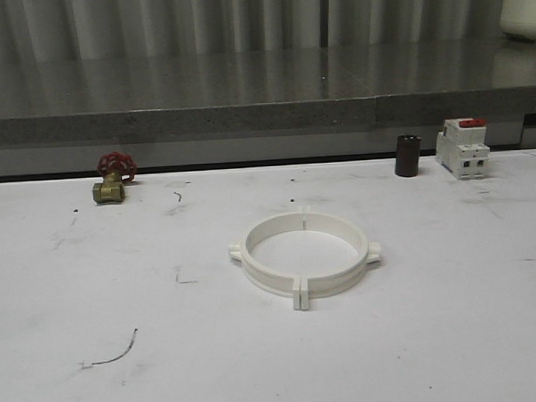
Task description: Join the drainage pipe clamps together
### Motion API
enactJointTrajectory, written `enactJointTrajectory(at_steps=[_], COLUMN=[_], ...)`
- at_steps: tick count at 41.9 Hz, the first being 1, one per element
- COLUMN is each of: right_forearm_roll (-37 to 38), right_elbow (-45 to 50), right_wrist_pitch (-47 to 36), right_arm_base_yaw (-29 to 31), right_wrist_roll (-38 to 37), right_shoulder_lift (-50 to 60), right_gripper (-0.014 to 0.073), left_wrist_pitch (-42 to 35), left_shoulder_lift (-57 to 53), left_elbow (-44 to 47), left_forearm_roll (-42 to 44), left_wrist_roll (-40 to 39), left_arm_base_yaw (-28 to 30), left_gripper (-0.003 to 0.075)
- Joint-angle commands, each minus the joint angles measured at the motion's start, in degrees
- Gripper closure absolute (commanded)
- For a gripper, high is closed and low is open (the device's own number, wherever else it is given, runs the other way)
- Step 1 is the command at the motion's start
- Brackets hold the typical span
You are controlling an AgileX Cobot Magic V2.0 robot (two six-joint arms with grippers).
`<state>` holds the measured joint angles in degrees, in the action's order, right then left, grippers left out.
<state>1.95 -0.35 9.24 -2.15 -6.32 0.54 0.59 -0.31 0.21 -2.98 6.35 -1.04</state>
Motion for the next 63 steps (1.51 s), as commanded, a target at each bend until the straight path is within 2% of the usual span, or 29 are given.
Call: enactJointTrajectory(at_steps=[1, 19, 27, 63], right_forearm_roll=[-0.8, -3.2, -8.0, -7.0], right_elbow=[0.8, 1.7, 1.7, 1.7], right_wrist_pitch=[-7.7, -12.2, -12.2, -12.1], right_arm_base_yaw=[0.5, 0.5, 0.5, 0.5], right_wrist_roll=[0.6, 0.6, 6.0, 6.0], right_shoulder_lift=[1.0, 1.0, 1.0, 1.0], right_gripper=[0.071, 0.071, 0.071, 0.071], left_wrist_pitch=[-4.6, -4.6, -4.6, -4.6], left_shoulder_lift=[-0.5, -0.5, -0.5, -0.5], left_elbow=[1.3, 1.3, 1.3, 1.3], left_forearm_roll=[-0.4, -0.4, -0.4, -0.4], left_wrist_roll=[0.0, 0.0, 0.0, 0.0], left_arm_base_yaw=[0.1, 0.1, 0.1, 0.1], left_gripper=[0.0741, 0.0741, 0.0741, 0.0741])
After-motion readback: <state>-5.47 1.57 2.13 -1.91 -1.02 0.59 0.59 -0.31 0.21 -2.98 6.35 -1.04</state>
